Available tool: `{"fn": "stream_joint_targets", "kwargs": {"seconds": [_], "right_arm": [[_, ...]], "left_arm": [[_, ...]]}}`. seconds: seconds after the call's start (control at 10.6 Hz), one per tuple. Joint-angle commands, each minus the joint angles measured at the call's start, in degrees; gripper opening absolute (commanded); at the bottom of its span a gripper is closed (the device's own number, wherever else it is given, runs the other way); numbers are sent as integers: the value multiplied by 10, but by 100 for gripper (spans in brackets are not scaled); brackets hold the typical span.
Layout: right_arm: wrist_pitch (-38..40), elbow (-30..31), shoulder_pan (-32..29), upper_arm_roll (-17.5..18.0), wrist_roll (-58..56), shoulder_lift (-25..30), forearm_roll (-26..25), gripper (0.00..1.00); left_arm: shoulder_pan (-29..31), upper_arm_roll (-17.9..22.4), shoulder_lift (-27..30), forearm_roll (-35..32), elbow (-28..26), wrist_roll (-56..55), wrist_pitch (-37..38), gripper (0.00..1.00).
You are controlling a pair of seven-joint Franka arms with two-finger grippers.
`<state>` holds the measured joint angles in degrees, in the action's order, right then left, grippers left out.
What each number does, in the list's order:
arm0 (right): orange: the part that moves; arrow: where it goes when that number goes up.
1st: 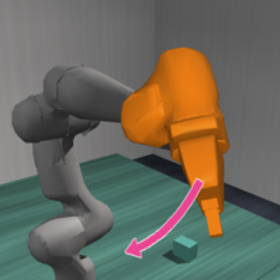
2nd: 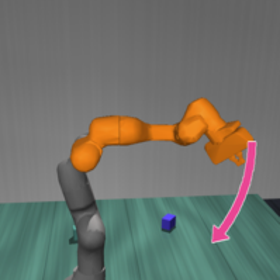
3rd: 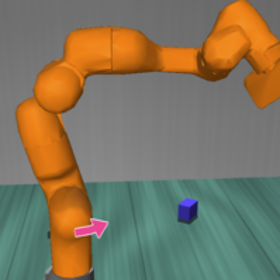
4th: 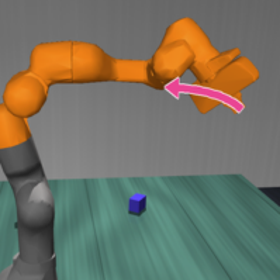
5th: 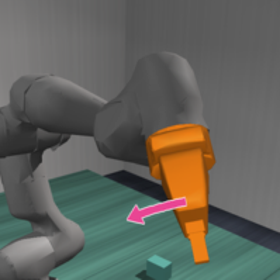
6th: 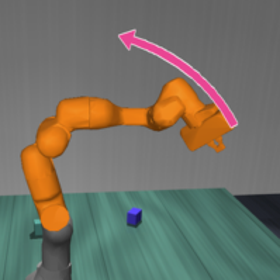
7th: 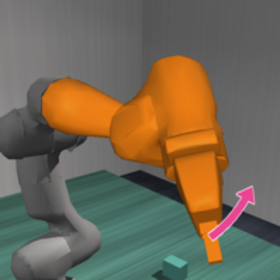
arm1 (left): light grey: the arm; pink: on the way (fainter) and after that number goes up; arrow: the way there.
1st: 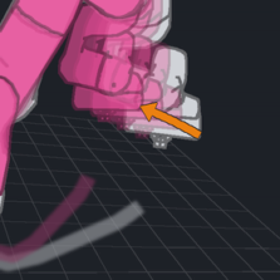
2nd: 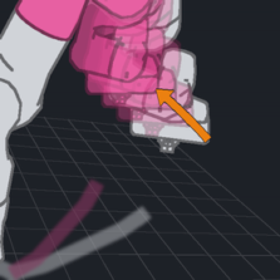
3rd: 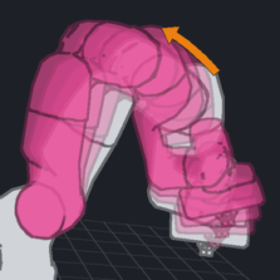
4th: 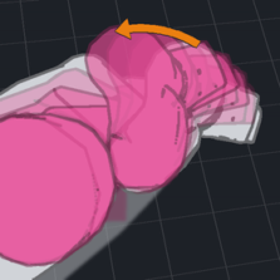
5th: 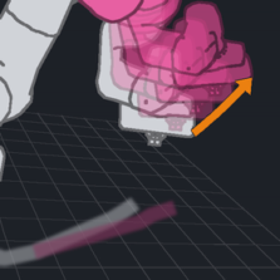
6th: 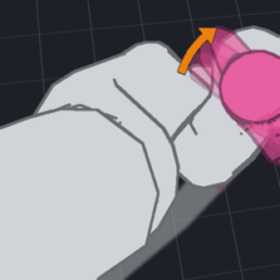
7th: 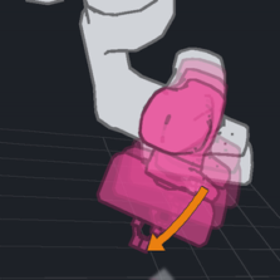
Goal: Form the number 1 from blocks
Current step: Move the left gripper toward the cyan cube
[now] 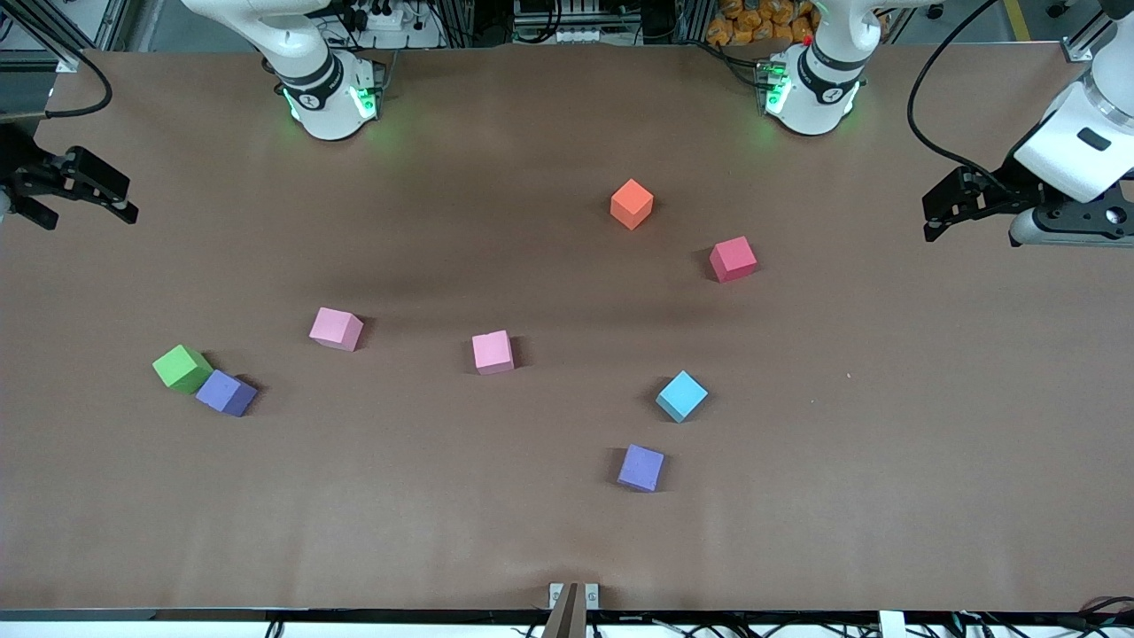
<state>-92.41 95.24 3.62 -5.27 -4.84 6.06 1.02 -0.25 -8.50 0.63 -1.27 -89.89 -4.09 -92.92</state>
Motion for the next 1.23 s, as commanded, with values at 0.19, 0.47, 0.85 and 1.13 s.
{"fn": "stream_joint_targets", "kwargs": {"seconds": [0.19, 0.47, 0.85, 1.13], "right_arm": [[20, -12, 14, -10, 2, -8, -8, 100], [21, -10, 12, -10, -1, -10, -8, 100], [13, -6, 14, -9, 0, -26, -8, 100], [19, -7, 14, -9, -1, -25, -7, 100]], "left_arm": [[12, -5, -5, 6, 8, 46, 11, 100], [10, -4, -20, 5, 5, 40, 11, 100], [-25, -27, -83, 13, -9, -1, 7, 100], [-111, -36, -176, 6, -8, -126, -45, 100]]}}
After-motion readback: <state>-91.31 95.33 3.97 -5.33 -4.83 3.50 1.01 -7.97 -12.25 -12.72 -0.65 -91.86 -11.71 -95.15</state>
